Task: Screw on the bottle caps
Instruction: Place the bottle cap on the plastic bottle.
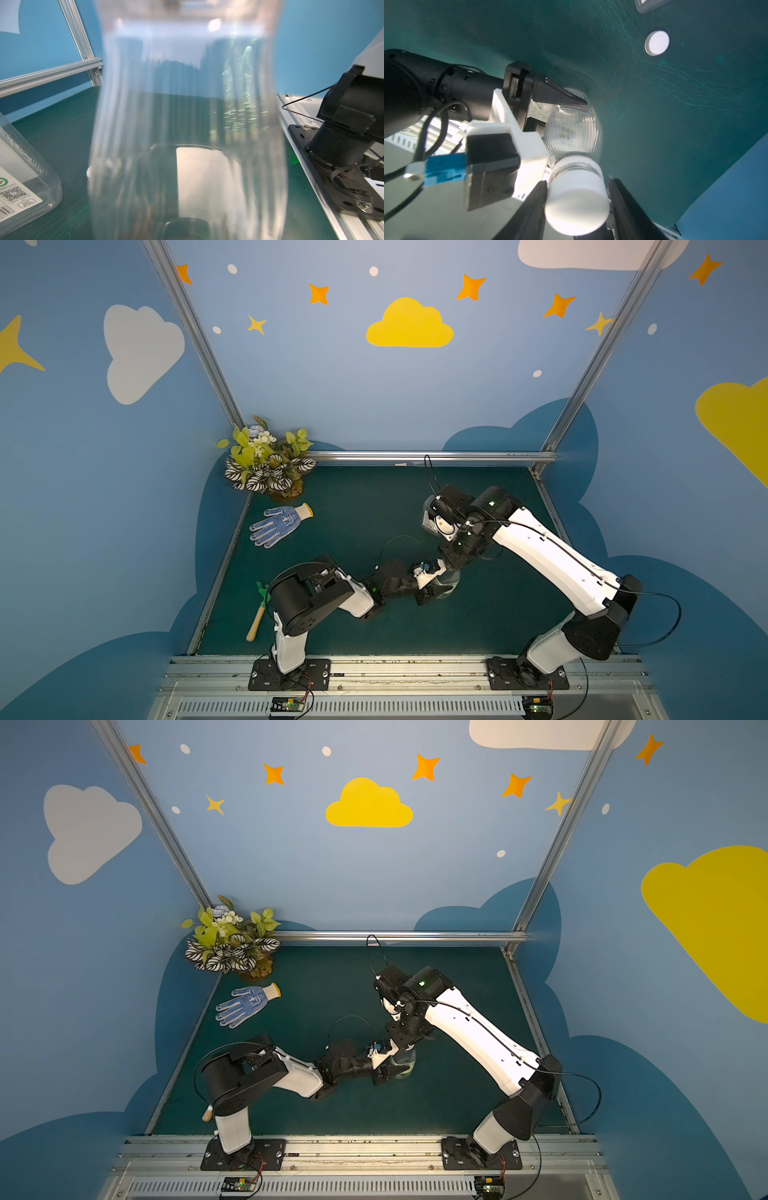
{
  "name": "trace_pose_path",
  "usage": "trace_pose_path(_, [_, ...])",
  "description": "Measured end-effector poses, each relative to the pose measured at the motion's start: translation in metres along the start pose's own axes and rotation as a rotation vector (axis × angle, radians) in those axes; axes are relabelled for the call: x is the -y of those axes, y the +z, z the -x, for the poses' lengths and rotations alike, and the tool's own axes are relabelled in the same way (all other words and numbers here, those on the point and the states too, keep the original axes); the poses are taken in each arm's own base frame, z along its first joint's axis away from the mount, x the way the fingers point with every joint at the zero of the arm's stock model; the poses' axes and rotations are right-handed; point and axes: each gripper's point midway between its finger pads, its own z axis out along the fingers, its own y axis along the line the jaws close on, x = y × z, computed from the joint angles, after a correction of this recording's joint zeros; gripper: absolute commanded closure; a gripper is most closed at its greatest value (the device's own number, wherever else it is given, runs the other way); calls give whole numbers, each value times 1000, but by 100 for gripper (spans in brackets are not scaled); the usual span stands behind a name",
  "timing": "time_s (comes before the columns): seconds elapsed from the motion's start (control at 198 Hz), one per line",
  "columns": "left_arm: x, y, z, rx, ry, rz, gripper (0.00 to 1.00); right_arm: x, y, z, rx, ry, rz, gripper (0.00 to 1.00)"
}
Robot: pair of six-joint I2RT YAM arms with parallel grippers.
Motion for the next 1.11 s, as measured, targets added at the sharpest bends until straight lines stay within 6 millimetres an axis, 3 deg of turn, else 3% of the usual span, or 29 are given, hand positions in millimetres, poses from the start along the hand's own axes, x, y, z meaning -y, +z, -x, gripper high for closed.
trace_pose_path(0.232, [0,0,1,6,-2,1,49,2,-3,2,13,0,-8,25])
trace_pose_path(0.409, [-4,-1,1,6,-18,9,51,6,-28,7,107,1,-8,13])
trace_pose_path(0.717, [-16,-6,4,4,-52,35,52,37,-95,8,517,55,83,12])
trace_pose_path(0.863, [-22,-12,15,19,-59,48,52,46,-96,10,717,70,189,11])
trace_pose_path(1.111, [-29,-34,32,39,-83,52,52,42,-93,36,971,-39,439,9])
